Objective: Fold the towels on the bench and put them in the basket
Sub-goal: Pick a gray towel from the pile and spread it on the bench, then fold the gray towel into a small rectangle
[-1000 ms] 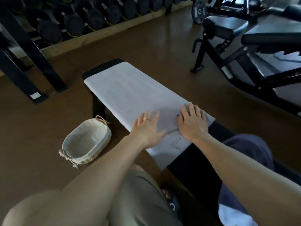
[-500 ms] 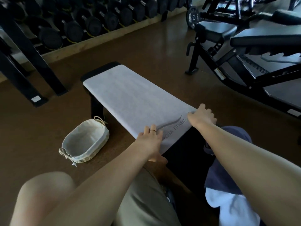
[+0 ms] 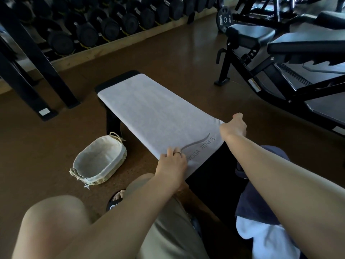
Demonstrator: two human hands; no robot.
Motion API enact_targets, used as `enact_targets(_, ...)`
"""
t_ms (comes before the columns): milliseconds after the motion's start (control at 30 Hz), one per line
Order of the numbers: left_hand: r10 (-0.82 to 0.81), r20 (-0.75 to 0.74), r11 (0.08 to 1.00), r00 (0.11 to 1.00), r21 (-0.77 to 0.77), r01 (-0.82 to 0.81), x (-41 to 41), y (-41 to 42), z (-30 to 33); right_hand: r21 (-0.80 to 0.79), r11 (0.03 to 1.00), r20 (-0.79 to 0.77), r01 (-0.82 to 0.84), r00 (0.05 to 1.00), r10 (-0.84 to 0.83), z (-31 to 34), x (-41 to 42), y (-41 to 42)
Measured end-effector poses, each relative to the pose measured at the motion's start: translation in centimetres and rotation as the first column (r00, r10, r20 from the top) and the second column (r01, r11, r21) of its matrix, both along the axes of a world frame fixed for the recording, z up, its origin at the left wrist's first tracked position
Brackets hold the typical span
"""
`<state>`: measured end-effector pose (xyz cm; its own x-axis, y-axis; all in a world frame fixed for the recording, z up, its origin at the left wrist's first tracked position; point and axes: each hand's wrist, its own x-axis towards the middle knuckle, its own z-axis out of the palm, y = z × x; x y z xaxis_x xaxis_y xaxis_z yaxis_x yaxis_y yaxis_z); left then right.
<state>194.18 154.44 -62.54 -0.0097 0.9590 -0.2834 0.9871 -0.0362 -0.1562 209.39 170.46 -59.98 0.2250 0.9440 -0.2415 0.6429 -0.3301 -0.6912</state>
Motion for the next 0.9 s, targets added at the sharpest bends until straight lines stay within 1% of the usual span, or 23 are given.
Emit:
enact_targets(67, 0.000, -0.019, 1.000, 1.000, 0.021, 0.000, 0.1, -0.2, -0.1, 0.001, 1.000, -0.030, 0.005, 1.000, -0.005, 0.2, -0.2, 0.0)
enact_targets(133, -0.003, -0.004, 0.999, 1.000, 0.032, 0.003, 0.1, -0.3, 0.1, 0.009, 1.000, -0.067, 0.025, 0.997, -0.024, 0.3, -0.3, 0.1)
enact_targets(267, 0.028, 0.127, 0.999, 0.992, 0.023, -0.031, -0.2, -0.4, 1.4, 0.030, 0.997, -0.149, 0.070, 0.987, -0.065, 0.7, -0.4, 0.0)
enact_targets(367, 0.076, 0.243, 0.997, 0.967, -0.049, -0.067, -1.0, -0.1, 2.5, 0.061, 0.994, -0.174, 0.085, 0.982, -0.074, 0.9, -0.4, 0.2)
enact_targets(433, 0.133, 0.316, 0.987, 0.939, -0.129, -0.096, -2.0, 0.3, 3.7, 0.087, 0.990, -0.187, 0.111, 0.978, -0.093, 1.2, -0.7, 0.4)
enact_targets(500, 0.175, 0.377, 0.977, 0.910, -0.177, -0.115, -3.3, 0.9, 4.8, 0.114, 0.985, -0.207, 0.128, 0.973, -0.103, 1.5, -1.4, 0.9)
enact_targets(567, 0.219, 0.443, 0.970, 0.869, -0.190, -0.148, -5.0, 1.3, 6.0, 0.125, 0.983, -0.216, 0.132, 0.971, -0.103, 2.5, -2.4, 1.2)
enact_targets(667, 0.253, 0.564, 0.967, 0.786, -0.165, -0.193, -7.5, 2.0, 7.5, 0.137, 0.978, -0.287, 0.158, 0.951, -0.113, 4.0, -4.2, 2.1)
enact_targets(733, 0.256, 0.661, 0.965, 0.706, -0.125, -0.232, -9.3, 2.5, 8.4, 0.162, 0.977, -0.312, 0.141, 0.946, -0.085, 4.8, -5.7, 2.9)
enact_targets(767, 0.273, 0.725, 0.953, 0.632, -0.116, -0.279, -10.3, 2.5, 8.9, 0.170, 0.976, -0.323, 0.133, 0.944, -0.072, 5.1, -6.5, 3.4)
enact_targets(833, 0.308, 0.844, 0.913, 0.439, -0.133, -0.386, -12.6, 2.7, 9.5, 0.189, 0.976, -0.340, 0.110, 0.940, -0.040, 5.7, -8.2, 4.5)
enact_targets(900, 0.318, 0.916, 0.862, 0.247, -0.171, -0.477, -14.9, 2.9, 9.7, 0.190, 0.979, -0.341, 0.081, 0.940, -0.011, 6.4, -10.0, 5.9)
